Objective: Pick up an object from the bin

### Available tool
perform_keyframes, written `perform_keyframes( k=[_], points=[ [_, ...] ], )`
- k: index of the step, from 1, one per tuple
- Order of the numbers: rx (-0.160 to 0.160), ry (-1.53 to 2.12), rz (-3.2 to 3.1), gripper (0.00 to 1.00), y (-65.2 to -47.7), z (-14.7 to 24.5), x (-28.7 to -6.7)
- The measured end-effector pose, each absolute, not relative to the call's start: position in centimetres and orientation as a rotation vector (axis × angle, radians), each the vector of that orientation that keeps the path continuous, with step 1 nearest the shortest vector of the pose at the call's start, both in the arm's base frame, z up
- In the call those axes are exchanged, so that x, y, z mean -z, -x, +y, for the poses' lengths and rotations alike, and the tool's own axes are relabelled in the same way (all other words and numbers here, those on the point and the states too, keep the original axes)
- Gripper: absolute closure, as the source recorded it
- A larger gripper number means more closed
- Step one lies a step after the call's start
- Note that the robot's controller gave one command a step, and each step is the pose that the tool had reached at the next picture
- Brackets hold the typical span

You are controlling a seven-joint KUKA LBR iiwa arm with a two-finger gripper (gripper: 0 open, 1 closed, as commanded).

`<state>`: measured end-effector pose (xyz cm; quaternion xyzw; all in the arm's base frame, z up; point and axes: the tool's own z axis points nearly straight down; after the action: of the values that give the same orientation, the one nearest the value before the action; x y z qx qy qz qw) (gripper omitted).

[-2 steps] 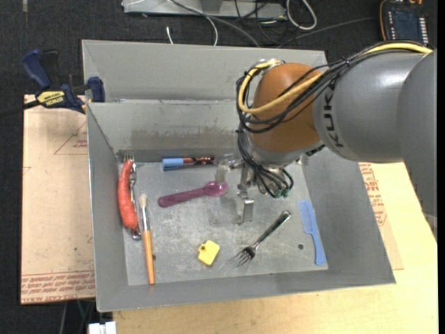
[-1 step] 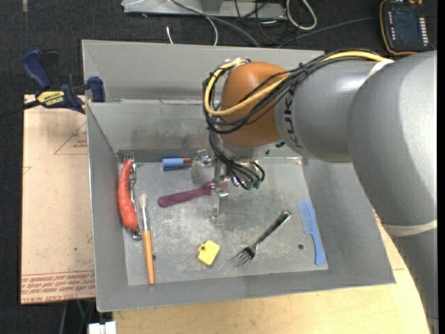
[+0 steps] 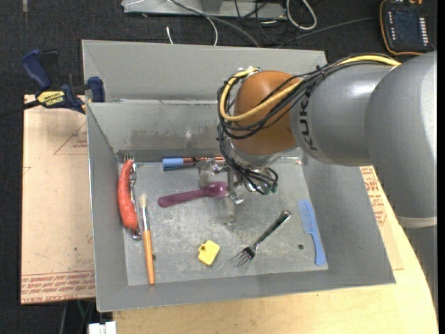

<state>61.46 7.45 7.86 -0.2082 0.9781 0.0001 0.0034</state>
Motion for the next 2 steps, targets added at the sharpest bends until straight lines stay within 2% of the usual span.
perform_keyframes(
  k=[1,2],
  points=[
    [-0.002,0.730,3.050,1.00,-61.07,6.54,-7.53],
    [-0.003,0.731,3.050,1.00,-61.07,6.55,-7.53]
  ],
)
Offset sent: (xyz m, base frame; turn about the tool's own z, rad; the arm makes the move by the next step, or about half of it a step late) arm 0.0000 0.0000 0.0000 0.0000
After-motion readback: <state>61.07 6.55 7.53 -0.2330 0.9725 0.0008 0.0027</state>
